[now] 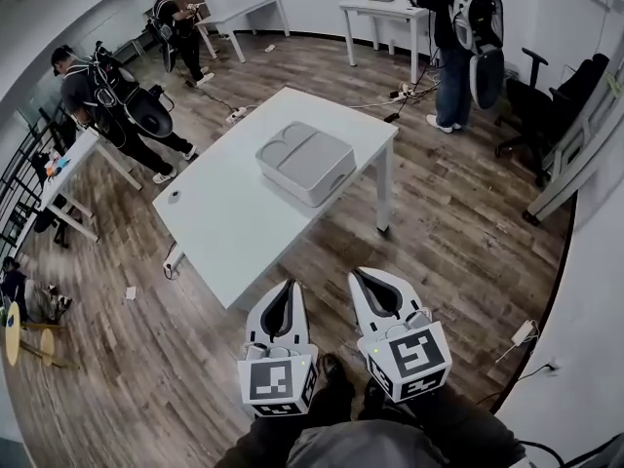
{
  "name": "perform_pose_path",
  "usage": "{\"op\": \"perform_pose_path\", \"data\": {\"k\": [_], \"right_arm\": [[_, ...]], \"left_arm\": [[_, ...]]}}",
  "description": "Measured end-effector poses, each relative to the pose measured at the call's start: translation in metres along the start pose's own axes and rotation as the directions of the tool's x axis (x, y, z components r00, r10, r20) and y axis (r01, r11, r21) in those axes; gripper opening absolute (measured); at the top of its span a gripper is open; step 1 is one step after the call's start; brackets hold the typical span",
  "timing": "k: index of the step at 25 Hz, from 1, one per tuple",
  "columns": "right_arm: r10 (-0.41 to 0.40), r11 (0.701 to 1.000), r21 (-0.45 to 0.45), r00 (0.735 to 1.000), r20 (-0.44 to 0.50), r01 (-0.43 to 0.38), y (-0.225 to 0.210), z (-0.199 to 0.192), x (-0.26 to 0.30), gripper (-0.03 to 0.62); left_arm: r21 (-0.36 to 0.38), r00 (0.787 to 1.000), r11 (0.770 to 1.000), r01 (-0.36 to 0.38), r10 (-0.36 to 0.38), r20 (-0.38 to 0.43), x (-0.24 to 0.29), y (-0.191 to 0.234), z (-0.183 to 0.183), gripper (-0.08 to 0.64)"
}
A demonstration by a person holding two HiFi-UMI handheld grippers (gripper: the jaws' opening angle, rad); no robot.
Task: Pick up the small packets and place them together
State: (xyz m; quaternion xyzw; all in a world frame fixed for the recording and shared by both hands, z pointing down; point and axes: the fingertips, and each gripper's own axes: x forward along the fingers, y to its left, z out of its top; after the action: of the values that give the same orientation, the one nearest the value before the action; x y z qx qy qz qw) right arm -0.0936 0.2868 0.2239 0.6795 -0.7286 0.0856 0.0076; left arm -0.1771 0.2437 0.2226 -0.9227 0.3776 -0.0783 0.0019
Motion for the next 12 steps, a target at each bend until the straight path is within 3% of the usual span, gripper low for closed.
{"op": "perform_pose_path", "data": {"k": [12], "right_arm": [[0.023, 1.0, -0.002, 0.998, -0.058, -0.024, -0.023, -0.022, 0.081, -0.001]], "left_arm": [[-0.057, 0.998, 0.997, -0.043, 0.041, -0.041, 0.062, 0.044, -0.03, 0.0]]}}
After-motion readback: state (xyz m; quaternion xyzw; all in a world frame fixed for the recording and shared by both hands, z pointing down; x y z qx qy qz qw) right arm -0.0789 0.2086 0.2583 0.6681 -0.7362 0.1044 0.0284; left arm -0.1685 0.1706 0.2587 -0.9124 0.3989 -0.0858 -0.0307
